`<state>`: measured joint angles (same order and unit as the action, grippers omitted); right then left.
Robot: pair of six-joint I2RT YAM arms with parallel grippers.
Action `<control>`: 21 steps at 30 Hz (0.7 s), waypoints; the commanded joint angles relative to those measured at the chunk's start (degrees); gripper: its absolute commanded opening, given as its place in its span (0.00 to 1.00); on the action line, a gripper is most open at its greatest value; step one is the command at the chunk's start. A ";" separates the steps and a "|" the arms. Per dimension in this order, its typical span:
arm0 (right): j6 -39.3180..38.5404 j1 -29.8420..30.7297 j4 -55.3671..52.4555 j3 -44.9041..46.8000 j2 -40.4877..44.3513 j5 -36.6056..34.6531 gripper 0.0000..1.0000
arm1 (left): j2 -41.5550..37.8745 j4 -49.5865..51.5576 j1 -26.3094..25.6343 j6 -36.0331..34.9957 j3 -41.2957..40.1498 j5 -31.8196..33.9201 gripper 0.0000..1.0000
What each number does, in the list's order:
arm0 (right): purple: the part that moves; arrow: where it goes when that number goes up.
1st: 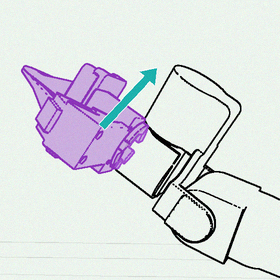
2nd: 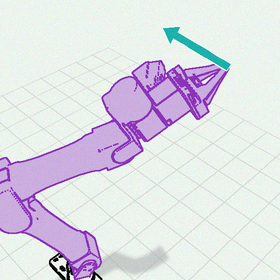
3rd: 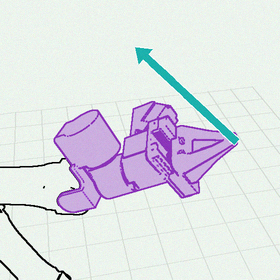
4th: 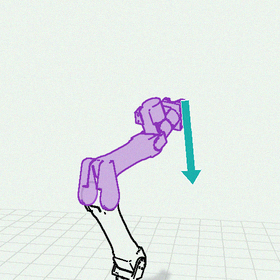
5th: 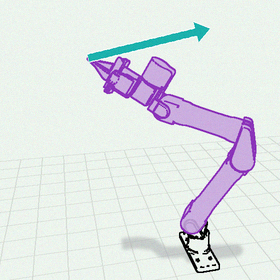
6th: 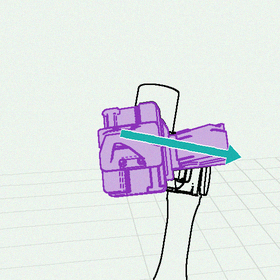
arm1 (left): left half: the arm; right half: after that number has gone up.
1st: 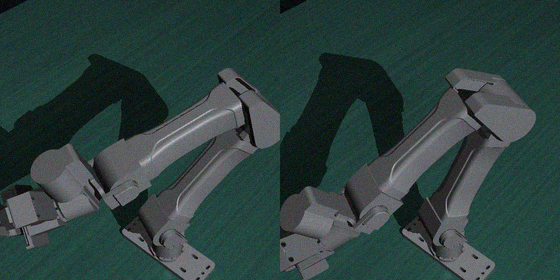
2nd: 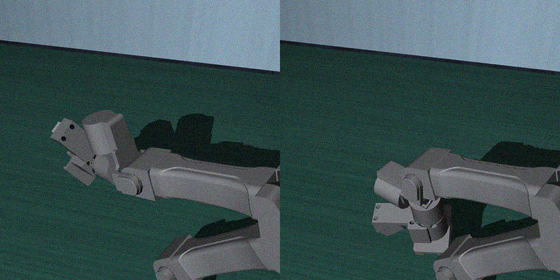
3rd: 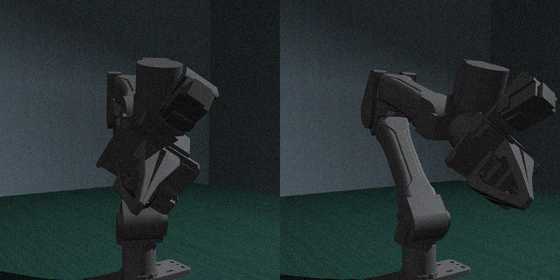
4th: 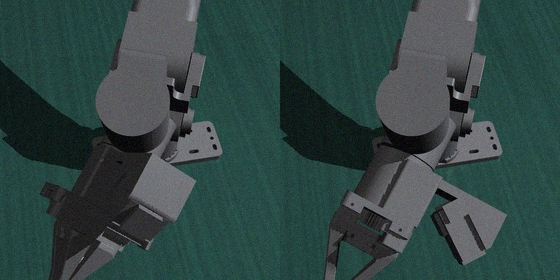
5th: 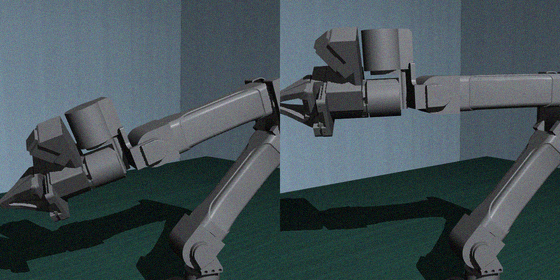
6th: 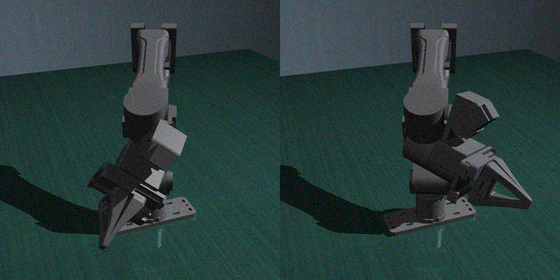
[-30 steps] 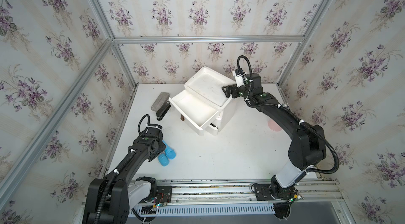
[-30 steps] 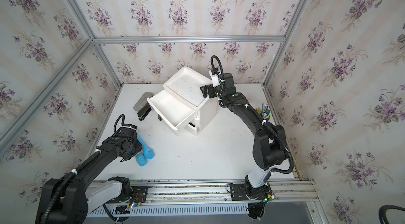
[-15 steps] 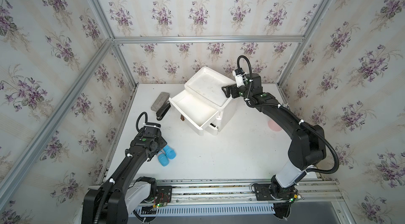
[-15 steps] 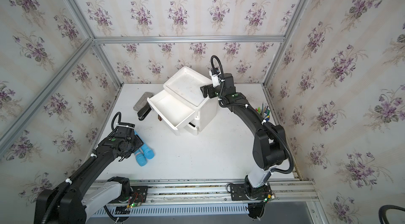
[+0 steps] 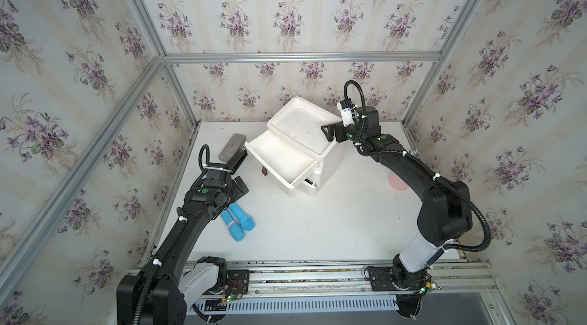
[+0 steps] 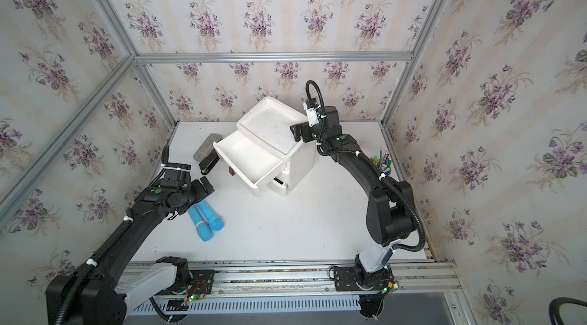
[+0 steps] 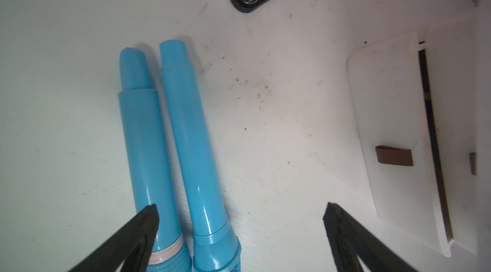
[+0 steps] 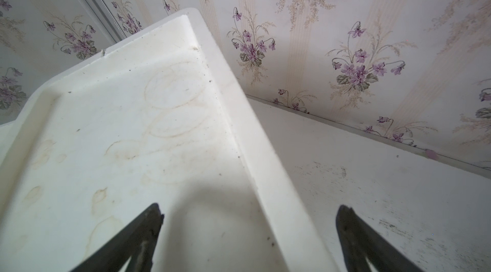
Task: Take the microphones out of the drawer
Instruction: Place the microphone at the center of the board, then close the drawer of the storage box.
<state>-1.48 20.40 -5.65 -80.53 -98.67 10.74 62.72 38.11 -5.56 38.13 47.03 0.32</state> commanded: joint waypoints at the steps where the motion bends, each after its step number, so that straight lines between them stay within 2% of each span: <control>1: -6.29 0.07 -12.68 1.04 -1.87 -2.71 1.00 | 2.18 -1.11 -0.01 -8.08 2.83 -6.73 0.99; 5: -6.30 0.08 -12.87 0.97 -1.79 -2.49 1.00 | 5.21 -1.36 -0.18 -10.49 5.37 -9.87 0.99; 10: -6.56 0.08 -13.00 0.67 -1.87 -2.72 1.00 | 7.65 -2.63 -1.57 -10.71 7.42 -10.07 0.99; 21: -6.95 0.15 -13.66 0.53 -2.06 -1.69 1.00 | 14.27 -6.25 -10.57 -8.14 13.70 -8.86 1.00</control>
<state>-1.56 20.25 -5.82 -81.30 -99.31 11.27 75.64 37.17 -14.63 28.73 59.59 -6.00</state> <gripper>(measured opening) 0.996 0.993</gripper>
